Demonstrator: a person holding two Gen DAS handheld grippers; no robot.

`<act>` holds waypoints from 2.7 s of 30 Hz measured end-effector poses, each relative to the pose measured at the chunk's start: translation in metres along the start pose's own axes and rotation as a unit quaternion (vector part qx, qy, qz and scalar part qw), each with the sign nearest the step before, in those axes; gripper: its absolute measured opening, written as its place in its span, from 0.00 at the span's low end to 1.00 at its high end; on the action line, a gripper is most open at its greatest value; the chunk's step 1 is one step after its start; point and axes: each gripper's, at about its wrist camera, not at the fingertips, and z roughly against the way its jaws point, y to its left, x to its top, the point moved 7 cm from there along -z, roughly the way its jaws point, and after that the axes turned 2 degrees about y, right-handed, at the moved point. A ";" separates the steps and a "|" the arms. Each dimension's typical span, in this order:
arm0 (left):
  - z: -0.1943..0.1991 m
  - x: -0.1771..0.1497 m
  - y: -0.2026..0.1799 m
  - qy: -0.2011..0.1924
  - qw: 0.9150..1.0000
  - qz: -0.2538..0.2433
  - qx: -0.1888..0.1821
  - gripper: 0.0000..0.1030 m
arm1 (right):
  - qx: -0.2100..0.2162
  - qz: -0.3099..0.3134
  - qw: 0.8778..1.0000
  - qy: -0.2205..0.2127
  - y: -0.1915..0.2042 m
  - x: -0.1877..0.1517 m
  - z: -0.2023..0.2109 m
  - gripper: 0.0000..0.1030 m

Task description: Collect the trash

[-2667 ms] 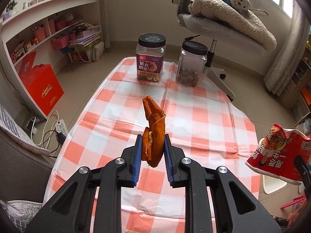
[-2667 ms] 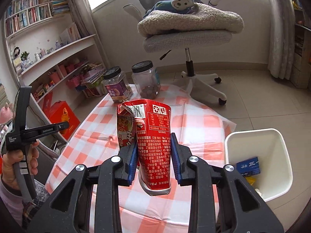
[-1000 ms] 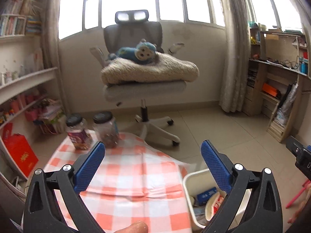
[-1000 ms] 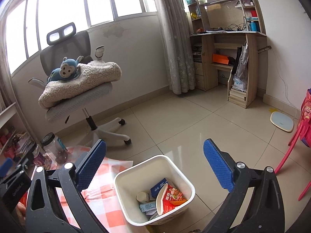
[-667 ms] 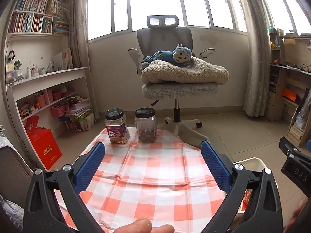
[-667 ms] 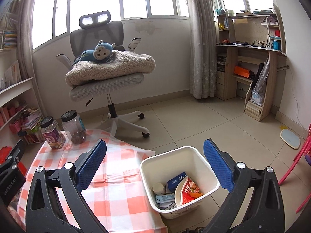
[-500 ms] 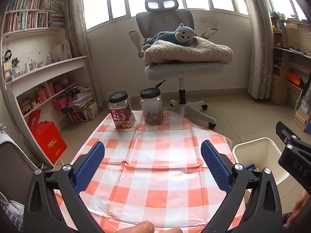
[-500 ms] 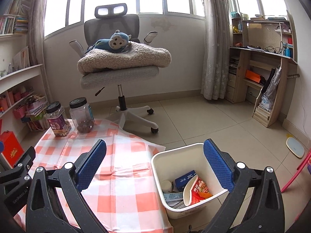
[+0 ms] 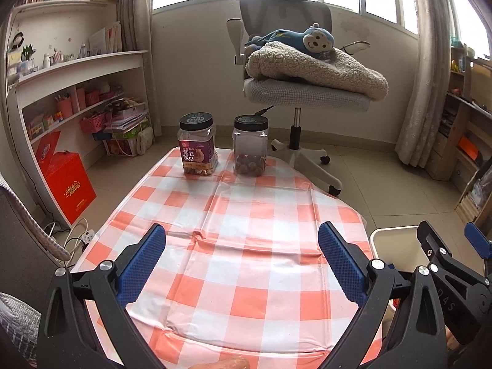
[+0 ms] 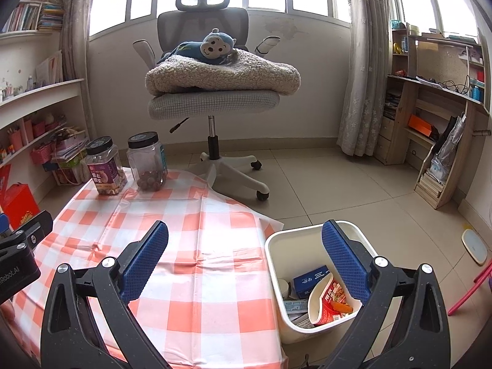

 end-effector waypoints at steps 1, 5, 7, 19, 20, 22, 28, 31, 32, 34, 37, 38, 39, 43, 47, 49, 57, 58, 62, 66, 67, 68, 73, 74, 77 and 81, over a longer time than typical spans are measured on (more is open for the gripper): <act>-0.001 0.000 0.000 0.002 1.000 0.001 0.000 0.94 | 0.001 0.001 1.000 0.001 0.000 0.000 0.000 0.93; 0.000 -0.001 -0.002 0.003 1.000 -0.006 0.007 0.93 | 0.005 -0.002 1.000 0.007 0.000 0.000 -0.002 0.93; 0.000 -0.002 -0.003 0.005 1.000 -0.008 0.008 0.93 | 0.006 -0.004 1.000 0.009 0.000 -0.001 -0.003 0.93; -0.001 -0.002 -0.001 0.009 1.000 -0.001 0.011 0.93 | 0.011 -0.003 1.000 0.015 0.002 -0.004 -0.007 0.93; -0.001 -0.002 -0.001 0.009 1.000 -0.001 0.011 0.93 | 0.012 -0.004 1.000 0.015 0.002 -0.004 -0.007 0.93; -0.001 -0.003 -0.001 0.010 1.000 0.000 0.011 0.93 | 0.014 -0.004 1.000 0.016 0.003 -0.005 -0.007 0.93; -0.003 -0.004 -0.002 0.013 1.000 0.000 0.010 0.93 | 0.018 -0.004 1.000 0.018 0.003 -0.004 -0.007 0.93; -0.003 -0.004 -0.003 0.013 1.000 0.001 0.009 0.93 | 0.019 -0.004 1.000 0.020 0.003 -0.005 -0.007 0.93; -0.003 -0.005 -0.003 0.014 1.000 0.001 0.009 0.93 | 0.020 -0.004 1.000 0.019 0.002 -0.005 -0.007 0.93; -0.004 -0.005 -0.003 0.015 1.000 0.002 0.009 0.93 | 0.020 -0.005 1.000 0.018 0.002 -0.005 -0.007 0.93; -0.005 -0.006 -0.005 0.019 1.000 0.003 0.007 0.93 | 0.022 -0.006 1.000 0.020 0.001 -0.004 -0.007 0.93; -0.005 -0.007 -0.005 0.020 1.000 0.004 0.007 0.93 | 0.022 -0.005 1.000 0.020 0.002 -0.004 -0.007 0.93; -0.005 -0.007 -0.005 0.020 1.000 0.004 0.006 0.93 | 0.021 -0.006 1.000 0.020 0.001 -0.004 -0.007 0.93; -0.007 -0.007 -0.005 0.024 1.000 0.008 0.004 0.93 | 0.021 -0.006 1.000 0.020 0.002 -0.004 -0.007 0.93; -0.009 -0.009 -0.005 0.030 0.999 0.012 0.002 0.93 | 0.022 -0.006 1.000 0.021 0.002 -0.004 -0.007 0.93; -0.009 -0.008 -0.004 0.030 0.999 0.013 0.003 0.93 | 0.022 -0.006 0.999 0.022 0.001 -0.004 -0.008 0.93; -0.008 -0.008 -0.007 0.027 1.000 0.007 0.004 0.93 | 0.022 -0.006 0.999 0.022 0.002 -0.005 -0.008 0.93; -0.008 -0.008 -0.007 0.026 1.000 0.007 0.004 0.93 | 0.021 -0.006 1.000 0.021 0.002 -0.004 -0.008 0.93; -0.007 -0.008 -0.006 0.026 1.000 0.008 0.005 0.93 | 0.022 -0.007 0.999 0.022 0.002 -0.004 -0.008 0.93; -0.007 -0.008 -0.006 0.026 1.000 0.008 0.005 0.93 | 0.023 -0.007 0.999 0.022 0.002 -0.004 -0.008 0.93; -0.007 -0.008 -0.006 0.026 1.000 0.008 0.005 0.93 | 0.023 -0.006 0.999 0.022 0.002 -0.005 -0.008 0.93; -0.007 -0.008 -0.006 0.026 1.000 0.007 0.005 0.93 | 0.023 -0.006 0.999 0.022 0.002 -0.005 -0.008 0.93; -0.007 -0.008 -0.006 0.026 1.000 0.008 0.005 0.93 | 0.022 -0.007 0.999 0.022 0.002 -0.004 -0.008 0.93; -0.007 -0.008 -0.006 0.026 1.000 0.008 0.005 0.93 | 0.023 -0.007 0.999 0.022 0.002 -0.004 -0.008 0.93; -0.007 -0.008 -0.006 0.027 1.000 0.009 0.005 0.93 | 0.024 -0.007 0.999 0.024 0.001 -0.006 -0.009 0.93; -0.007 -0.007 -0.005 0.026 1.000 0.008 0.005 0.93 | 0.028 -0.006 0.999 0.026 0.001 -0.008 -0.010 0.93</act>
